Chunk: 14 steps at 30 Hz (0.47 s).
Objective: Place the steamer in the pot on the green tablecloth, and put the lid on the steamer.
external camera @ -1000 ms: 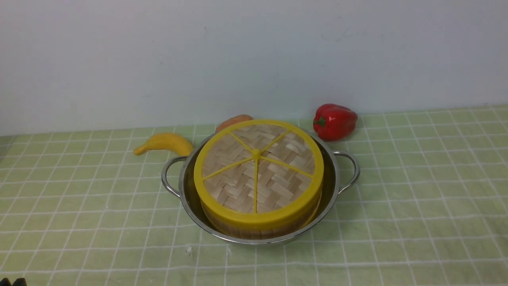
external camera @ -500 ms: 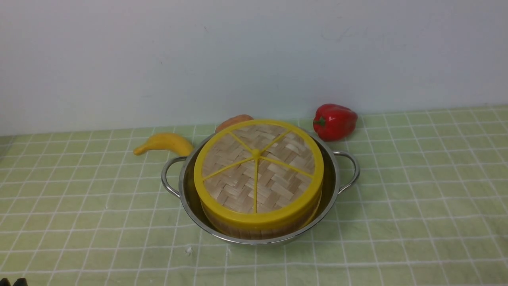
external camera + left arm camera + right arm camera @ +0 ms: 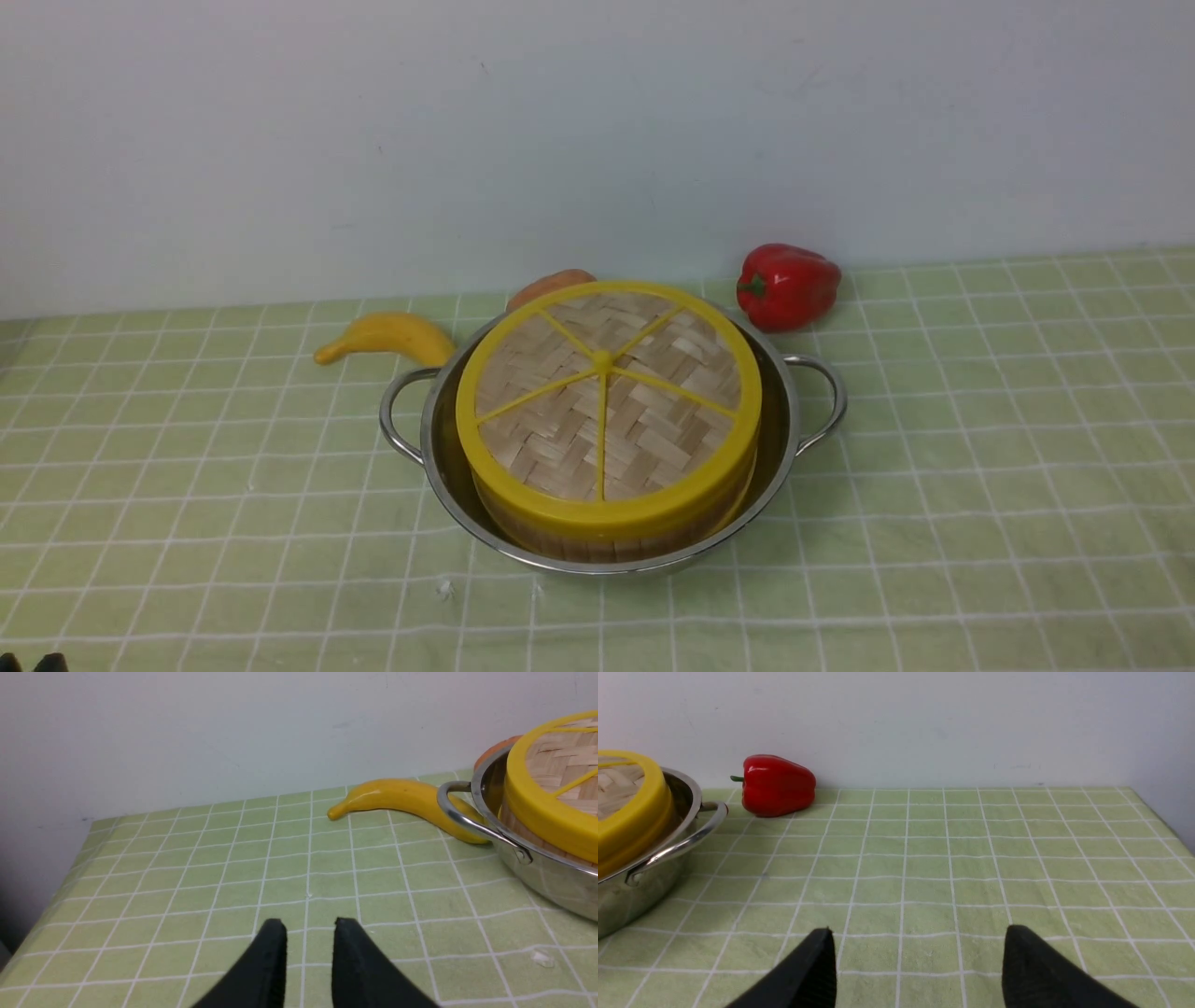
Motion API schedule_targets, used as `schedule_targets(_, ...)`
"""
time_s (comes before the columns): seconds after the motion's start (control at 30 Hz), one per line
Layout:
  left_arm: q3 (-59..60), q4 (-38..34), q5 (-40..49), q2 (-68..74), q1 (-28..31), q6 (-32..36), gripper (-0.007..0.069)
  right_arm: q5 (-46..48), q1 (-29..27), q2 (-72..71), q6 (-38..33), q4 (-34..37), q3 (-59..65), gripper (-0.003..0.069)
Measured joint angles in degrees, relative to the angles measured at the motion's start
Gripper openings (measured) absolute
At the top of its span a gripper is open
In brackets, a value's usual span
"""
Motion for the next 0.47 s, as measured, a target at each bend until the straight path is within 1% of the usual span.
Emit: schedule_targets(0.47, 0.00, 0.00, 0.00, 0.00, 0.00, 0.00, 0.0170, -0.07, 0.00, 0.00, 0.00, 0.00, 0.00, 0.0471)
